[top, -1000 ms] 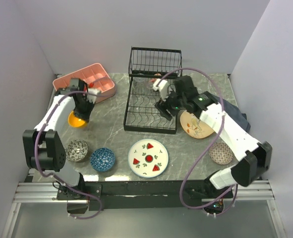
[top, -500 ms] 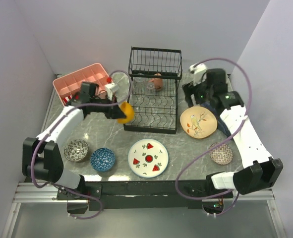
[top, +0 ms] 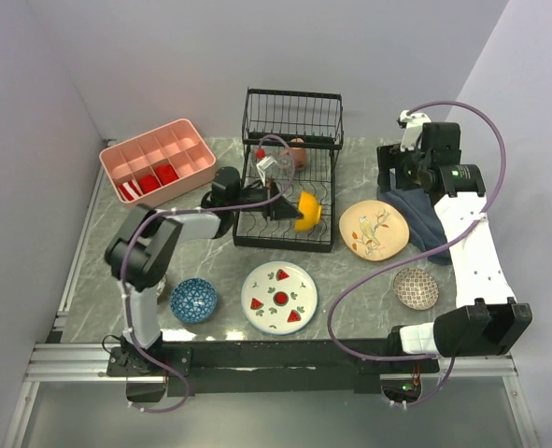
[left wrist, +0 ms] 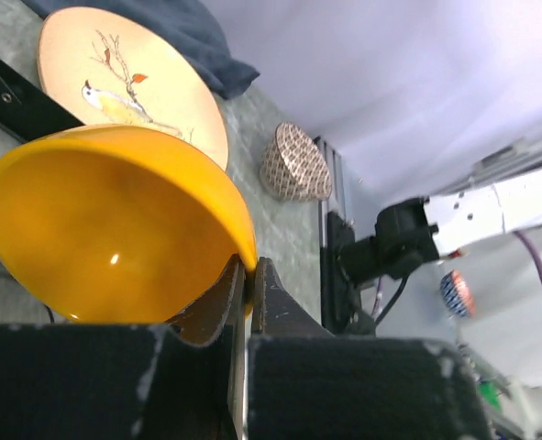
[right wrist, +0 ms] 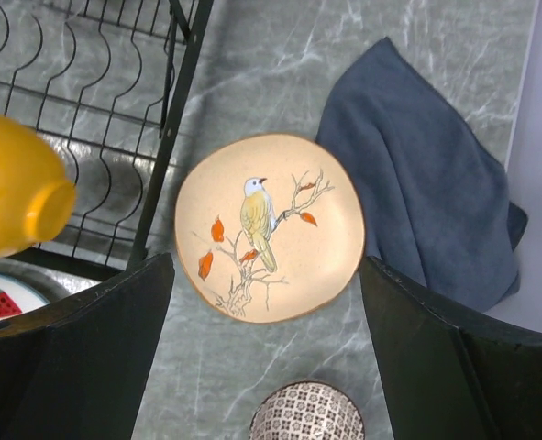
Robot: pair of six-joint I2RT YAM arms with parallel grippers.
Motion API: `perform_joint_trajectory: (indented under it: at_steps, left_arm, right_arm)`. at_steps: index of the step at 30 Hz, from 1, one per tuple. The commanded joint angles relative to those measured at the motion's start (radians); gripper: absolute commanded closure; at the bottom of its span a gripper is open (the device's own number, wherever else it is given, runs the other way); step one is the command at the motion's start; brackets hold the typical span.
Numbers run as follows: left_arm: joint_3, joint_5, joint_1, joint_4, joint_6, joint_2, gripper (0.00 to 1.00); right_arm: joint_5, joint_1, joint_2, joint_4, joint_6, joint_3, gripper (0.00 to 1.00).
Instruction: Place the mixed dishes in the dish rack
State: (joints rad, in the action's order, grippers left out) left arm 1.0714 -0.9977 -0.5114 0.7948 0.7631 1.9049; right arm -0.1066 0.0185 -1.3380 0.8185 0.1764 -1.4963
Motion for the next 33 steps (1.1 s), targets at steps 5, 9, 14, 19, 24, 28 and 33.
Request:
perform_joint_trajectory:
  at_steps: [5, 9, 14, 19, 24, 28, 33]
  left_arm:
    - [0.146, 0.030, -0.021, 0.437, 0.295, 0.183, 0.99]
    - [0.211, 0.022, -0.036, 0.509, 0.379, 0.259, 0.99]
    - [0.210, 0.054, -0.050, 0.607, 0.459, 0.319, 0.99]
    - [0.190, 0.090, -0.062, 0.678, 0.542, 0.359, 0.99]
    - [0.191, 0.137, -0.067, 0.675, 0.562, 0.387, 0.99]
    - [0.182, 0.182, -0.068, 0.579, 0.568, 0.388, 0.99]
    - [0.151, 0.206, -0.065, 0.527, 0.559, 0.376, 0.99]
  right_arm:
    - [0.024, -0.011, 0.033, 0.031, 0.000, -0.007, 0.10]
    - [0.012, -0.011, 0.022, 0.036, -0.011, -0.005, 0.10]
    - [0.002, -0.011, 0.000, 0.051, -0.008, -0.013, 0.10]
    - [0.007, -0.011, -0.035, 0.068, 0.003, -0.056, 0.10]
    - [-0.002, -0.011, -0.047, 0.082, 0.000, -0.068, 0.10]
    - [-0.007, -0.009, -0.055, 0.087, -0.003, -0.073, 0.10]
    - [-0.011, -0.011, -0.059, 0.079, -0.006, -0.073, 0.10]
